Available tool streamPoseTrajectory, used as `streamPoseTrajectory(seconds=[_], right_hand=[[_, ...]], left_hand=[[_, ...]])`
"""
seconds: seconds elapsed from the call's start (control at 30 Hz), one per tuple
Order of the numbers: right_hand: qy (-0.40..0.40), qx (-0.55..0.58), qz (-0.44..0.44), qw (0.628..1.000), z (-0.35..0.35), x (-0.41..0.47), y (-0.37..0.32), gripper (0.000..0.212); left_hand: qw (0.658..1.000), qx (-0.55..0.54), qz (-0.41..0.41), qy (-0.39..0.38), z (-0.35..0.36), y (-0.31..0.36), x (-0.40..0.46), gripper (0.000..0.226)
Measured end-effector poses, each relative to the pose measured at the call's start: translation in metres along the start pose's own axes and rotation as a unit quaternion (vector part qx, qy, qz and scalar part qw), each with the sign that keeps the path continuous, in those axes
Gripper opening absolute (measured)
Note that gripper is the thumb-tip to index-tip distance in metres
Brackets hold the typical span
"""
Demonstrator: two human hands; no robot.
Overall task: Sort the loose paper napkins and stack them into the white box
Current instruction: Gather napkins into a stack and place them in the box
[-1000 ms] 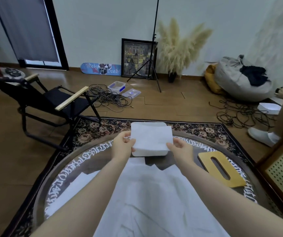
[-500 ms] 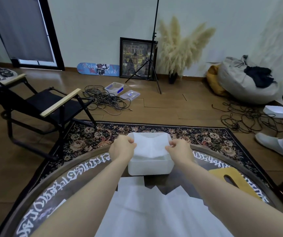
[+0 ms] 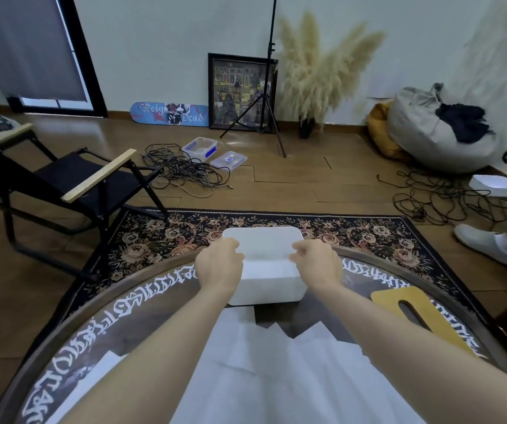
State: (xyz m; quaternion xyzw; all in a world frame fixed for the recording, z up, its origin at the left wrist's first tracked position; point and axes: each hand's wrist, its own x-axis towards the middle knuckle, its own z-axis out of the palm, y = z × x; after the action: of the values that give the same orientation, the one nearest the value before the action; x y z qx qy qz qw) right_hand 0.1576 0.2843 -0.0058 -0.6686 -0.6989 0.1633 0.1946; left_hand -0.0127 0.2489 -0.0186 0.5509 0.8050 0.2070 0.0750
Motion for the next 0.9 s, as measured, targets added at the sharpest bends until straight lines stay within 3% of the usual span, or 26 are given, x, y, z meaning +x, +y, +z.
streamPoseTrajectory(seconds=[0.13, 0.3, 0.53, 0.9], right_hand=[[0.004, 0.024, -0.013, 1.000, -0.009, -0.007, 0.001, 0.029], [-0.003, 0.062, -0.038, 0.997, -0.022, -0.030, -0.002, 0.018], [-0.057, 0.096, -0.039, 0.993, -0.023, -0.094, 0.008, 0.017], [-0.128, 0.076, -0.084, 0.985, -0.009, -0.180, 0.019, 0.024]], left_hand=[[0.999, -0.020, 0.047, 0.007, -0.009, -0.006, -0.014, 0.031], [0.995, -0.038, 0.093, -0.002, -0.030, -0.011, -0.043, 0.030], [0.994, -0.078, 0.076, -0.032, -0.056, -0.019, -0.101, 0.029], [0.991, 0.008, 0.096, -0.088, -0.076, -0.048, -0.203, 0.032]])
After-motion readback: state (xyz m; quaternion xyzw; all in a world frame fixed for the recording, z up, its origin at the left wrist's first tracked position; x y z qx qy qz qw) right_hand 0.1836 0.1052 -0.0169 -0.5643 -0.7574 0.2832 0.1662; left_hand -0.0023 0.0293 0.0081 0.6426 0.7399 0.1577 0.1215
